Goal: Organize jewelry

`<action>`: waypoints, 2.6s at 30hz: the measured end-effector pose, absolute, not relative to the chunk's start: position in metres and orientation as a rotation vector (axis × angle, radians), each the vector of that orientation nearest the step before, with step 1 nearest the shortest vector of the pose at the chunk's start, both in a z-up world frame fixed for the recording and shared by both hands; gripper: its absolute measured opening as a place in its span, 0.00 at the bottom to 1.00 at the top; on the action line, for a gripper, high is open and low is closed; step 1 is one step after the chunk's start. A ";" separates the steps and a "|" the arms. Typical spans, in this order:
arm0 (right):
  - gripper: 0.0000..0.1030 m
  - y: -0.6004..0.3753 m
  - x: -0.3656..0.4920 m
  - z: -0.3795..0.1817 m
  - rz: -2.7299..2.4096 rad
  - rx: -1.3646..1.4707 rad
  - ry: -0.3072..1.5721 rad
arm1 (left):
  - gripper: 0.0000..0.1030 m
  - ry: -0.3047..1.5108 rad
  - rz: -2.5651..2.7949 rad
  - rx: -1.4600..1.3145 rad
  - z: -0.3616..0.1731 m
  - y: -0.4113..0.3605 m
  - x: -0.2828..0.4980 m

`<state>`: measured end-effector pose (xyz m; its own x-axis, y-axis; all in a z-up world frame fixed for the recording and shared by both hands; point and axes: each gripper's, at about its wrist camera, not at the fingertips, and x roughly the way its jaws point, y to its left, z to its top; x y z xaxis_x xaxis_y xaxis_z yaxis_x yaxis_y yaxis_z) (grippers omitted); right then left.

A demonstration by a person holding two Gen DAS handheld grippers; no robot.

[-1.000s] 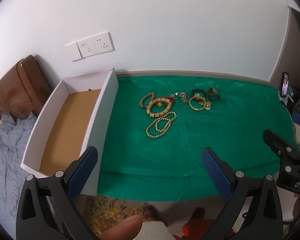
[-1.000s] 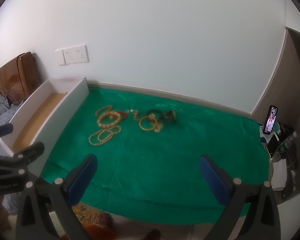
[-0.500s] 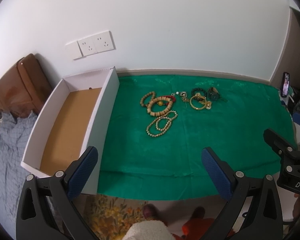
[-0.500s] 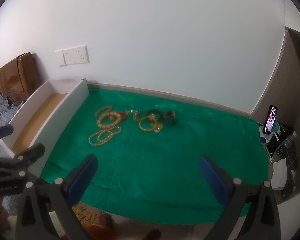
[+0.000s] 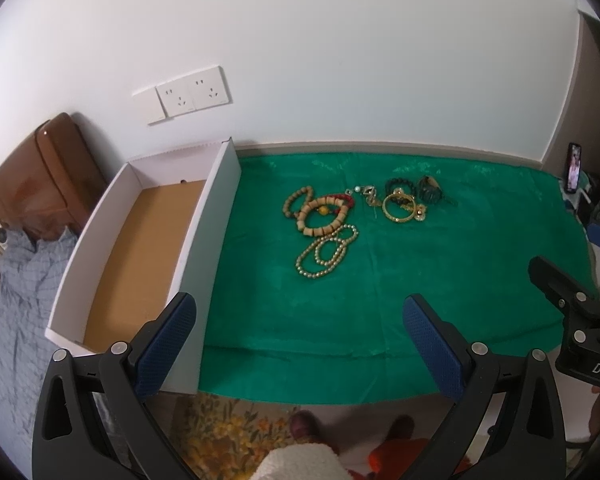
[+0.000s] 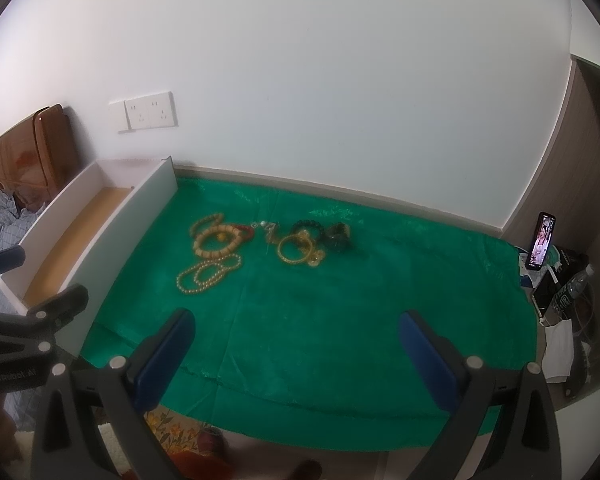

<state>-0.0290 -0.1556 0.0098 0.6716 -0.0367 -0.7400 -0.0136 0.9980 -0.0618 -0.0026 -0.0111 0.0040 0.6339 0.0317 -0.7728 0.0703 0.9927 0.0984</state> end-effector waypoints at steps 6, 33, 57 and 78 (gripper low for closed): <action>1.00 -0.155 -0.029 0.011 -0.017 -0.070 0.825 | 1.00 0.878 -0.023 0.129 0.006 -0.013 -0.003; 1.00 -0.156 -0.028 0.012 -0.024 -0.077 0.814 | 1.00 0.859 -0.022 0.130 0.010 -0.015 -0.003; 1.00 -0.157 -0.005 0.011 -0.062 -0.071 0.795 | 1.00 0.823 -0.069 0.131 0.013 -0.007 0.029; 1.00 -0.132 0.012 0.003 -0.122 -0.003 0.810 | 1.00 0.902 -0.247 0.161 -0.019 0.031 0.075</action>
